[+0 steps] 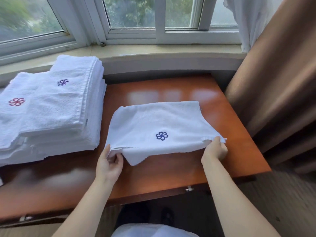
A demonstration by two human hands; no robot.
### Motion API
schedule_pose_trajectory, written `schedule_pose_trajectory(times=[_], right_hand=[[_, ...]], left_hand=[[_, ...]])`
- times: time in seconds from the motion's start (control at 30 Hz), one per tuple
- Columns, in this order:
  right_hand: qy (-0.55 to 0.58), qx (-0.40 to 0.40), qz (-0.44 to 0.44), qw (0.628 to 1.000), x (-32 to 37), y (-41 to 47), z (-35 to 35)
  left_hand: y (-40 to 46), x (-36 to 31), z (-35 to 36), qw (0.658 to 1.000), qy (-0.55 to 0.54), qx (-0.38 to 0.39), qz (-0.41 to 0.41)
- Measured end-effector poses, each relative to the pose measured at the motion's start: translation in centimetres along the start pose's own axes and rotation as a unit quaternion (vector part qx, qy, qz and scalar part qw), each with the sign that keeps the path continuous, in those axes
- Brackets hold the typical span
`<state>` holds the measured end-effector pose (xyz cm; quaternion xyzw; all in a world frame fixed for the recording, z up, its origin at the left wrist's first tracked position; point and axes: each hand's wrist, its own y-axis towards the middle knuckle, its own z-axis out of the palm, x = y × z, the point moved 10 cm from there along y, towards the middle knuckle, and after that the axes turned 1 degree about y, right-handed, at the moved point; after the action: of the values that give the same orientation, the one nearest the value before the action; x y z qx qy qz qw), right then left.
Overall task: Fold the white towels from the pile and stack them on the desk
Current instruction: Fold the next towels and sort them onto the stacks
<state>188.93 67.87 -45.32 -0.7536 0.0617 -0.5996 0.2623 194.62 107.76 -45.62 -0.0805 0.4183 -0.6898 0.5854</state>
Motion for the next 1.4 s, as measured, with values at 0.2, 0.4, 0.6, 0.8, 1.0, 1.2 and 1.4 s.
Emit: schedule_pose_trajectory(times=[0.2,0.4,0.6,0.8,1.0,1.2,1.4], right_hand=[[-0.099,-0.036,-0.089,0.99,2.1,-1.2,-3.6],[0.044,0.0,-0.124,0.991,4.5,-4.8,-3.8],[0.085,-0.069,-0.071,0.991,0.9,-5.4,-5.8],[-0.087,-0.031,0.036,0.995,-5.9,-3.9,-7.2],[-0.225,-0.065,-0.174,0.957,0.3,-2.4,-7.0],[-0.417,0.099,-0.136,0.893,-2.1,1.0,-5.1],[-0.231,0.205,-0.079,0.948,-2.5,0.4,-3.6]], left_hand=[[-2.2,0.6,-0.6,0.978,0.193,0.024,-0.072],[-5.2,-7.1,-1.5,0.92,0.339,-0.069,0.185],[-7.4,-6.4,-6.0,0.898,0.373,-0.12,0.199],[-6.0,0.1,-12.1,0.927,0.332,-0.176,-0.014],[-4.8,-2.8,-9.0,0.817,0.553,-0.136,0.087],[-4.2,0.1,-6.1,0.842,0.538,0.036,0.006],[-4.7,0.6,-5.8,0.834,0.549,0.059,-0.004]])
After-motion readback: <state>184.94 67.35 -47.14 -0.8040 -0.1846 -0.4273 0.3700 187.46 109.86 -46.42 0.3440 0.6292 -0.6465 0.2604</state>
